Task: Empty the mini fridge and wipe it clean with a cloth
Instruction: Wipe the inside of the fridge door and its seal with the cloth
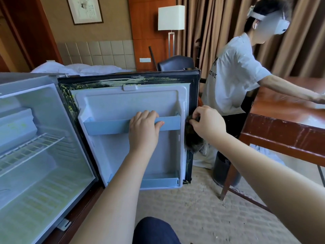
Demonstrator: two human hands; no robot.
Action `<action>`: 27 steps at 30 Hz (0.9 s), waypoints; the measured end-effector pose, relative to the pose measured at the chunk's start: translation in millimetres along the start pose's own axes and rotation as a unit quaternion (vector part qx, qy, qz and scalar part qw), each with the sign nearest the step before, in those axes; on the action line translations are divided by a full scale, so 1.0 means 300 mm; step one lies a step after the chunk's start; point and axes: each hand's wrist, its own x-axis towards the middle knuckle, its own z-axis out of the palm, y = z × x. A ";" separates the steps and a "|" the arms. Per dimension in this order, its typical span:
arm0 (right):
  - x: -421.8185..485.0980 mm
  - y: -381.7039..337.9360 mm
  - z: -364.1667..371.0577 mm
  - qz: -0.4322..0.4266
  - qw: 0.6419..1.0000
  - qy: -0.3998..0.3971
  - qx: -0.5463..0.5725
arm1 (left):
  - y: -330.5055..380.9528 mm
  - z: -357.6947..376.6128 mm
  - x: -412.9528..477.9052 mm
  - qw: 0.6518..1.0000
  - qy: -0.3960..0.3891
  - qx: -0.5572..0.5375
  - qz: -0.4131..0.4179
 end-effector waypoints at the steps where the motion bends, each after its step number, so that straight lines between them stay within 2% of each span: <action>1: 0.012 -0.006 -0.022 -0.013 1.000 0.003 -0.013 | 0.000 0.000 0.001 1.000 -0.003 -0.001 -0.001; 4: 0.085 -0.058 -0.129 -0.048 0.996 0.068 -0.008 | -0.002 -0.003 -0.004 1.000 -0.003 0.004 0.003; 8: 0.152 -0.116 -0.203 -0.039 0.987 0.144 0.052 | -0.004 -0.009 -0.010 1.000 0.000 0.003 0.002; 12: 0.110 -0.066 -0.106 0.022 0.989 0.109 0.101 | 0.004 -0.011 -0.001 1.000 -0.017 -0.007 -0.013; 17: -0.005 0.016 0.039 0.066 0.994 0.043 0.074 | 0.007 -0.003 0.007 1.000 -0.020 -0.009 -0.015; 21: -0.025 0.034 0.061 0.083 0.994 -0.001 0.068 | 0.004 0.003 0.013 1.000 -0.020 0.001 -0.011; 23: 0.006 0.015 0.018 0.063 0.997 0.010 0.054 | 0.005 0.006 0.014 1.000 -0.019 0.004 -0.009; 27: 0.132 -0.080 -0.136 0.029 0.989 0.115 0.083 | 0.004 0.001 0.006 1.000 -0.017 0.009 -0.005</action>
